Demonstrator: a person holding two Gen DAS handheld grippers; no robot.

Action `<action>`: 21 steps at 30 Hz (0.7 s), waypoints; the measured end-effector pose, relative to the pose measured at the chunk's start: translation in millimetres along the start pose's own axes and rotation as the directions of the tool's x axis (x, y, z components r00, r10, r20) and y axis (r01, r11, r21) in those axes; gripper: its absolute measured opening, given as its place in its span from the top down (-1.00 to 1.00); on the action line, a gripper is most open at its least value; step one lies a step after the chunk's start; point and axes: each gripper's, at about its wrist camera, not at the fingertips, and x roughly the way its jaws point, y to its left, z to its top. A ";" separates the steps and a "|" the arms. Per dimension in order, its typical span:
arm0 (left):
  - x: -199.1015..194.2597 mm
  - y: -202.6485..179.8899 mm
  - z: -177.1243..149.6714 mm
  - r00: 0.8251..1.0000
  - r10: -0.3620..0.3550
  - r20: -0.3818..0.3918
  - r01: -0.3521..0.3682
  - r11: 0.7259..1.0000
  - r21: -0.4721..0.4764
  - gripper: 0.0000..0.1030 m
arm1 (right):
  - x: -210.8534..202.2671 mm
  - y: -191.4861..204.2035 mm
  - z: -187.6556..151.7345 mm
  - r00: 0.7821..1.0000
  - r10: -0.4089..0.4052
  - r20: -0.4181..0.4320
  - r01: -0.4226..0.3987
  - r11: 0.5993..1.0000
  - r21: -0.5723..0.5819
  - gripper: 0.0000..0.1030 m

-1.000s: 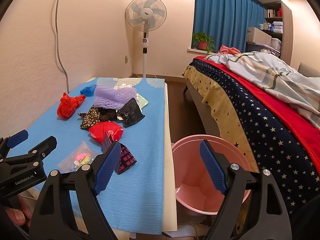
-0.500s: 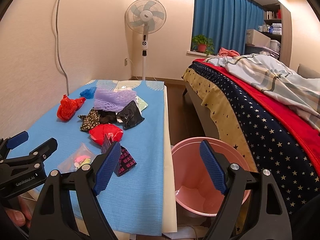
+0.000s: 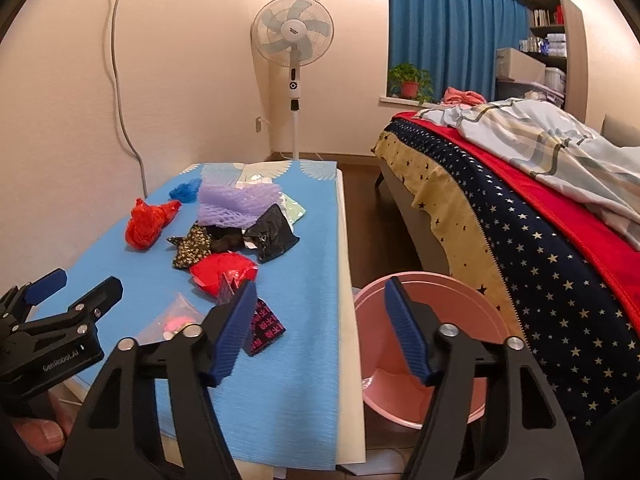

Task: Collect trash
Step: 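Grasp the red plastic bag with the left tool while the right tool grasps the lavender foam net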

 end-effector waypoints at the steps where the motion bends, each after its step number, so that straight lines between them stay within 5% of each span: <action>1: -0.2 1.2 2.9 1.000 0.000 0.006 0.000 1.000 -0.007 -0.84 | 0.7 0.1 2.3 1.000 0.013 -0.006 -0.013 1.000 0.001 -0.13; 10: -0.1 5.7 53.1 0.999 -0.019 0.046 0.020 1.000 -0.014 -0.34 | 7.9 3.4 62.9 0.987 0.161 0.015 -0.161 0.987 -0.015 0.54; 12: 2.5 7.2 68.6 0.999 -0.033 0.043 0.033 0.999 -0.008 -0.10 | 13.9 3.5 79.1 0.981 0.191 0.021 -0.191 0.981 -0.015 0.62; 21: 32.9 31.9 144.3 0.997 -0.045 0.064 0.040 0.996 0.085 0.30 | 66.0 33.3 152.6 0.940 0.338 0.046 -0.330 0.935 -0.130 0.65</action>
